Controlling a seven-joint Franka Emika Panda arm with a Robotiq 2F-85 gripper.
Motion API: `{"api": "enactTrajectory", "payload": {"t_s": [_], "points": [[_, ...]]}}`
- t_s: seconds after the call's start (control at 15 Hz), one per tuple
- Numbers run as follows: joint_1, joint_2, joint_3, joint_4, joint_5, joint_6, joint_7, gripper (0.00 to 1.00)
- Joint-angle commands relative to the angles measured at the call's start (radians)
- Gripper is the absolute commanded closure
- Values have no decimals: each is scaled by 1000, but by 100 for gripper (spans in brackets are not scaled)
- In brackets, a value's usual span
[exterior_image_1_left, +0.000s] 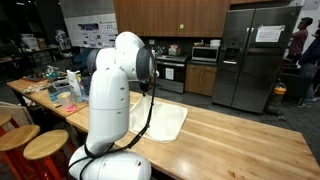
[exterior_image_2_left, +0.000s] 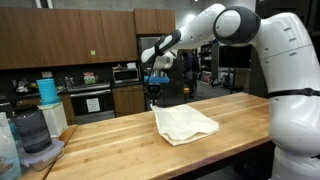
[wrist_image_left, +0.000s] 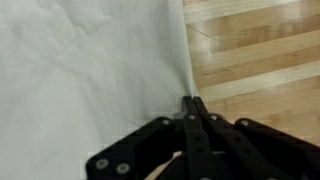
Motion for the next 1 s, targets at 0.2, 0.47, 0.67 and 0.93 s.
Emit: {"api": "enactTrajectory", "payload": {"t_s": [0.2, 0.47, 0.67, 0.93], "points": [[-94, -178, 2, -107, 165, -2, -178, 100], [-159, -244, -19, -165, 277, 3, -294, 100], [-211, -285, -48, -225, 373, 4, -396, 100], [-279, -305, -108, -282, 459, -14, -513, 100]]}}
